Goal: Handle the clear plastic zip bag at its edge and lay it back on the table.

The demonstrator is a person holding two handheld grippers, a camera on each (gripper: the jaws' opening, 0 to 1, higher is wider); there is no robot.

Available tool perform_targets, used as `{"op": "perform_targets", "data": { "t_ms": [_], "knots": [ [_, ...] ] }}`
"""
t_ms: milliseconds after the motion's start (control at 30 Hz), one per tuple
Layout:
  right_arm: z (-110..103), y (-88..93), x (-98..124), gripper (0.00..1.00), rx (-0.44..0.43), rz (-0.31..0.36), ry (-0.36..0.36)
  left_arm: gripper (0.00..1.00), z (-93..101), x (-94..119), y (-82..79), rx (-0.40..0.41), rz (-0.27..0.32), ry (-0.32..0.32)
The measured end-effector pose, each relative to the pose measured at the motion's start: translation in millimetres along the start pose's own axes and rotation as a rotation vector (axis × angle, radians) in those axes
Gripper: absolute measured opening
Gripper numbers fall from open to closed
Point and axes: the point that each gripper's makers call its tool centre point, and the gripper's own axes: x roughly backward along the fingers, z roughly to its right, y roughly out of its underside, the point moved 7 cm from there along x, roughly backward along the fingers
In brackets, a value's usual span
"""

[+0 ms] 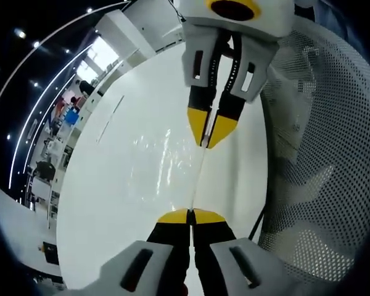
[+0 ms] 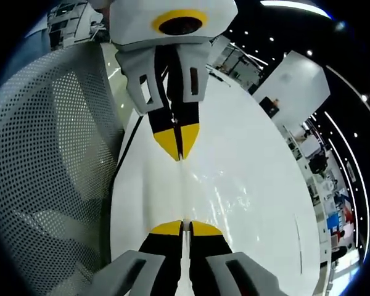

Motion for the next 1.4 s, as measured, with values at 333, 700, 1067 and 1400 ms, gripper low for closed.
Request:
{"op": "perform_targets", "data": {
  "t_ms": [333,700,1067,1400],
  "knots": [
    [0,1.3,0,0.00,-0.007,0.001,0.000,0.00,-0.2,0,2.1,0.007,-0.002,0.002],
    [-1,5.6,2,0.00,-0.015,-0.010,0.005,0.00,-0.8,0,4.0,0.019,-0.011,-0.004],
    [-2,9.8,3,0.00,-0.027,-0.020,0.011,0.00,-0.5,2,4.1,0.026,-0.014,-0.008],
    [-3,17.0,6,0.00,-0.034,-0.043,0.021,0.00,-1.2,3,7.3,0.031,-0.023,-0.011]
  ]
}}
